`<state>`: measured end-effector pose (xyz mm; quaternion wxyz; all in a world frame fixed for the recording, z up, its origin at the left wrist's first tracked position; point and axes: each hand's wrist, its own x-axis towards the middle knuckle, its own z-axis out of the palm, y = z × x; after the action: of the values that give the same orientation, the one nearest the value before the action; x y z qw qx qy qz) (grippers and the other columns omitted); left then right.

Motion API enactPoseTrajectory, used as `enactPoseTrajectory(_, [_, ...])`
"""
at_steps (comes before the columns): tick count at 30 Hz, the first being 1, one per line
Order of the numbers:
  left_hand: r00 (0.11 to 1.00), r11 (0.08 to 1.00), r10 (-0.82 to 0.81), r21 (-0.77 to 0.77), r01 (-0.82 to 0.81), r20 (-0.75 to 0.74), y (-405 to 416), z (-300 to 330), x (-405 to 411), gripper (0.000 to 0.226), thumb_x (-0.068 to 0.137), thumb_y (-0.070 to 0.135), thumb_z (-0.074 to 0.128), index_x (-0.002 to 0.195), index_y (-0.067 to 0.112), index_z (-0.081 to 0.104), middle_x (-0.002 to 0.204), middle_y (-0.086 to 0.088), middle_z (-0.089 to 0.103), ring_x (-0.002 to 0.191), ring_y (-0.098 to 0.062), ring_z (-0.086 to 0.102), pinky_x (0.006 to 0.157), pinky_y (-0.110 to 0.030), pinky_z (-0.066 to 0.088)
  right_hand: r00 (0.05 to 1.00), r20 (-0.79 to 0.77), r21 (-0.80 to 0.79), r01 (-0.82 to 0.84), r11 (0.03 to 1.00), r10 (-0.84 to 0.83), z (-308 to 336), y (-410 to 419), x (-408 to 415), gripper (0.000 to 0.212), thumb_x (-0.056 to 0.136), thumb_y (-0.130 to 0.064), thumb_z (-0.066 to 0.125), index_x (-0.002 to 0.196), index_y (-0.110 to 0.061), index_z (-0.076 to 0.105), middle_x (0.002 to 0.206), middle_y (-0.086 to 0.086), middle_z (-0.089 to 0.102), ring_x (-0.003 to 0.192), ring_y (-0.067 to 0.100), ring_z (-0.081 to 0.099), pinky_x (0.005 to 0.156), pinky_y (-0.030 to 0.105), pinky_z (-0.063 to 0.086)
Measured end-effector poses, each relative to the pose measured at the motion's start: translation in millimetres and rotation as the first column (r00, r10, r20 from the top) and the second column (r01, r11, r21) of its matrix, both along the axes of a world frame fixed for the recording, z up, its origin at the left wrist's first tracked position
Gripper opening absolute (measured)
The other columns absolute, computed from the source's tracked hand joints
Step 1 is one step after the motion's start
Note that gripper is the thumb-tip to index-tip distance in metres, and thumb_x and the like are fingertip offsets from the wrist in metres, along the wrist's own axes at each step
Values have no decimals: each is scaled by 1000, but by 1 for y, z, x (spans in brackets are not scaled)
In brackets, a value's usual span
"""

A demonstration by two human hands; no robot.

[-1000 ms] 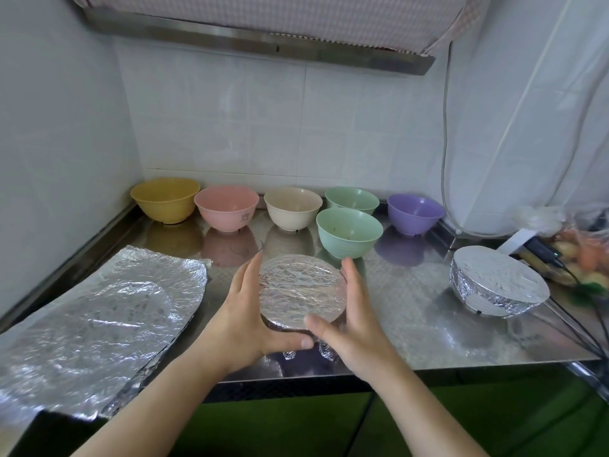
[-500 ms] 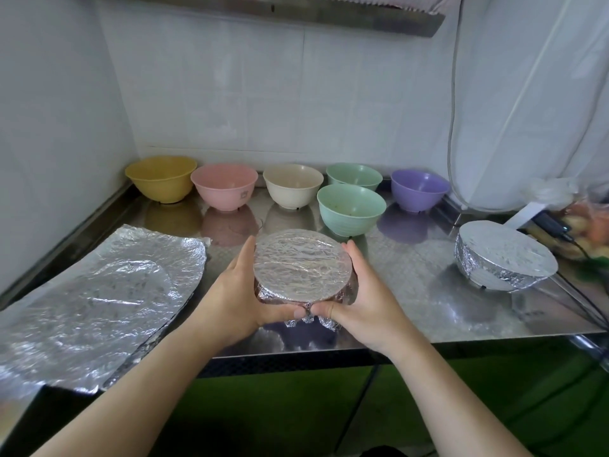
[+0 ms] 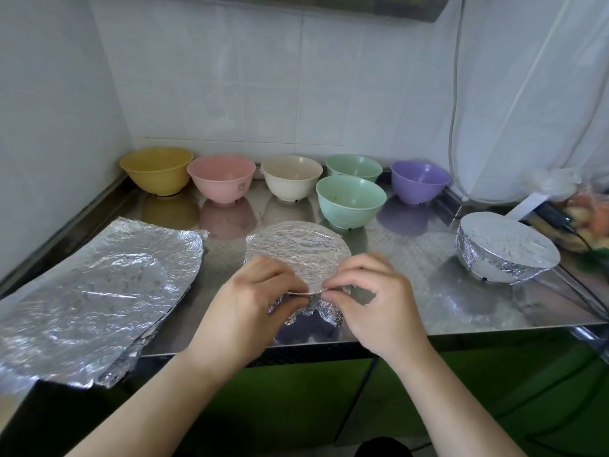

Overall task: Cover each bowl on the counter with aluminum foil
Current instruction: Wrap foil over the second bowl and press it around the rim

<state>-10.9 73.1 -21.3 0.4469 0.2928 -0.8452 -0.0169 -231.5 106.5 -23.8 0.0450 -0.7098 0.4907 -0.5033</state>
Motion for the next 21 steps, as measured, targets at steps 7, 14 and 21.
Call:
enactPoseTrajectory(7, [999,1000,5,21,-5,-44,-1,-2,3,12,83,21,88,90,14,81,91,7,67,89,-15,64,80,-31,52,995,-98,-83,-16,996,8,2,0,12,13,78,-12,94,81,-14,82,86,-10,69,90,10,63,78,28,52])
enactPoseTrajectory(14, [999,990,5,139,2,-49,-5,6,9,13,77,19,92,86,19,83,91,12,68,90,-8,65,81,-25,51,989,-144,-57,12,998,-20,1,-2,0,15,80,-10,92,84,-14,79,91,-12,67,93,11,64,79,31,53])
enactPoseTrajectory(21, [1000,991,8,133,-12,30,-12,11,20,16,79,20,91,90,23,81,94,17,66,96,-7,61,85,-34,51,989,-146,-65,5,998,-14,5,-2,-3,13,80,-13,93,82,-15,79,89,-12,67,91,11,64,76,31,53])
